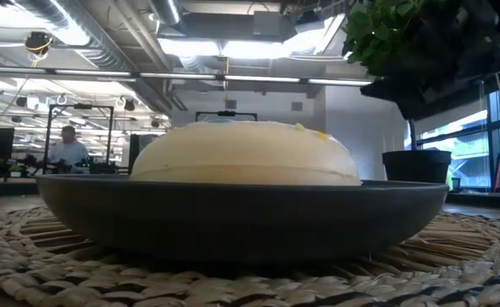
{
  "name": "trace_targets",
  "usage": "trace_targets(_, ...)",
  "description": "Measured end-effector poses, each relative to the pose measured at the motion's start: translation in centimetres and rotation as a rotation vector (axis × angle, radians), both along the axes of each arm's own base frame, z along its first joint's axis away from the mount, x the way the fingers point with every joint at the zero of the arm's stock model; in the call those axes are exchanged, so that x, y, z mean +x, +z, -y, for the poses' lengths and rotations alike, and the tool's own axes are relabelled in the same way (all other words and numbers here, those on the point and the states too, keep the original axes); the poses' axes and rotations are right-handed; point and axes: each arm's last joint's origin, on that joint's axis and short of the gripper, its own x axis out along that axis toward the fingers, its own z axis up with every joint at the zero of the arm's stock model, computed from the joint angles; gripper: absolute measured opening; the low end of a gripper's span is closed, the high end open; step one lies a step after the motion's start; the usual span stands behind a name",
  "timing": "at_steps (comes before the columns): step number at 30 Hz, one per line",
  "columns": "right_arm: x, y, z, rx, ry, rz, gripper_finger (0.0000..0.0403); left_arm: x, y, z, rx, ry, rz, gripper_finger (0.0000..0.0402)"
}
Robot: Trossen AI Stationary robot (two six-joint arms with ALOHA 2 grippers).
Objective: Pick & Place donuts
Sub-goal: Put the big pink doughnut on the black plate
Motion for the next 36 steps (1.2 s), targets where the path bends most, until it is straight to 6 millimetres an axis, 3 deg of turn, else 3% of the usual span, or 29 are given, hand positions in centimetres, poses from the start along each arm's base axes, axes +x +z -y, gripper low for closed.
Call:
trace_targets(9,0.4,0.9,0.2,-0.101,-0.046,0.021,0.0189,-5.9,-0.4,-6.3,-0.196,0.037,0.333,0.0233)
trace_targets(12,1.7,2.3,0.2,-0.152,-0.058,-0.035,0.0189,-8.0,-1.0,-9.0,-0.242,0.062,0.473,0.0234)
trace_targets(15,4.0,4.2,0.8,-0.214,-0.178,-0.131,0.0189,-10.1,-1.3,-11.7,-0.274,0.112,0.608,0.0234)
trace_targets(21,8.9,6.3,5.8,-0.167,-0.460,-0.441,0.0189,-13.7,-2.2,-15.8,-0.284,0.312,0.757,0.0233)
trace_targets(24,10.7,5.5,8.7,-0.112,-0.472,-0.600,0.0189,-14.9,-2.8,-17.0,-0.259,0.415,0.791,0.0234)
trace_targets(29,13.6,3.9,12.4,-0.223,-0.483,-0.714,0.0189,-15.9,-3.9,-17.9,-0.215,0.482,0.793,0.0232)
trace_targets(32,14.9,2.8,14.1,-0.251,-0.488,-0.771,0.0189,-16.0,-4.2,-18.0,-0.211,0.491,0.779,0.0231)
trace_targets(36,16.2,1.5,15.8,-0.165,-0.365,-0.830,0.0189,-16.0,-4.2,-18.0,-0.200,0.491,0.785,0.0231)
